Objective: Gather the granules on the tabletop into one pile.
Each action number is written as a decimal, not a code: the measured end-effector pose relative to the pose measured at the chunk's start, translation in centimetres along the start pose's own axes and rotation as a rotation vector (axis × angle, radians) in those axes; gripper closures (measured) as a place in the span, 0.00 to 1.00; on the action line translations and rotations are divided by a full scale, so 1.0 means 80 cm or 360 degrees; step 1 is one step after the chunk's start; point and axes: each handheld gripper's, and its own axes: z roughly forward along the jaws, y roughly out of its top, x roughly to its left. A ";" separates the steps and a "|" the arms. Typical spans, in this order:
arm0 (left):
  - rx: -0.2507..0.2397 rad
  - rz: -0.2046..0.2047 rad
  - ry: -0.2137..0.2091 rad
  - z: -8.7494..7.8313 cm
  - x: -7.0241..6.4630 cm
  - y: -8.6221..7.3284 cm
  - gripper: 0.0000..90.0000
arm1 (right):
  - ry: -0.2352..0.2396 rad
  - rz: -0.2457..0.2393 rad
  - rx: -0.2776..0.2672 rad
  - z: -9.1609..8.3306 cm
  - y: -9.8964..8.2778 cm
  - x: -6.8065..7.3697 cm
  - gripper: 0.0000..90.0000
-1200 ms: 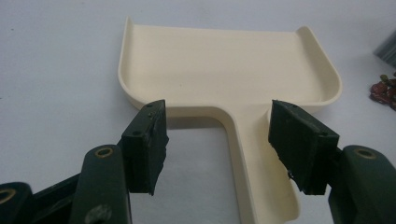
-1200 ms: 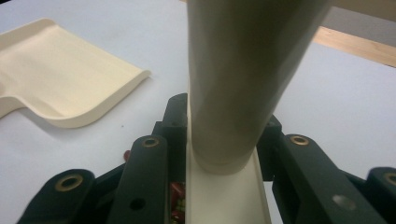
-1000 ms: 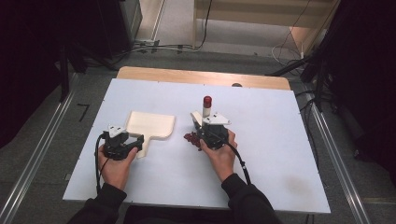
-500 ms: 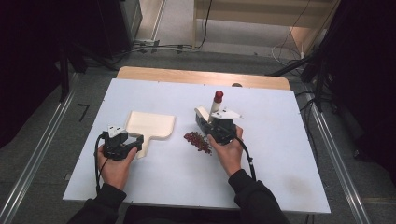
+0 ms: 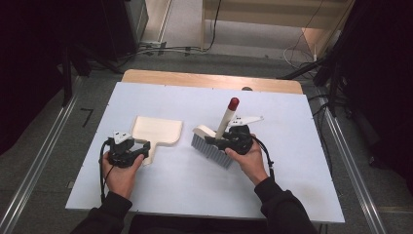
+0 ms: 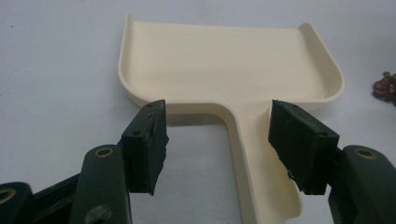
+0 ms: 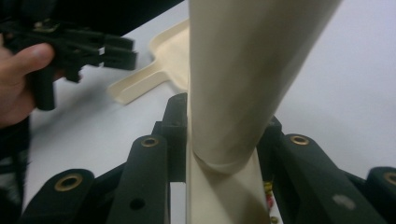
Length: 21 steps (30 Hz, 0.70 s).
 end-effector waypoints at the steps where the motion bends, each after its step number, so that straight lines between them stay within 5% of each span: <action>1: 0.0002 0.0001 0.0002 0.000 0.000 0.000 0.43 | 0.0030 -0.0016 0.0010 0.000 -0.001 0.000 0.71; 8: 0.0006 0.0004 0.0001 0.001 -0.001 0.000 0.43 | 0.0177 -0.0075 0.0114 0.007 -0.007 -0.014 0.72; 21: 0.0017 0.0016 -0.0004 0.004 -0.002 -0.001 0.43 | 0.0131 -0.0015 0.0090 0.017 -0.007 -0.037 0.71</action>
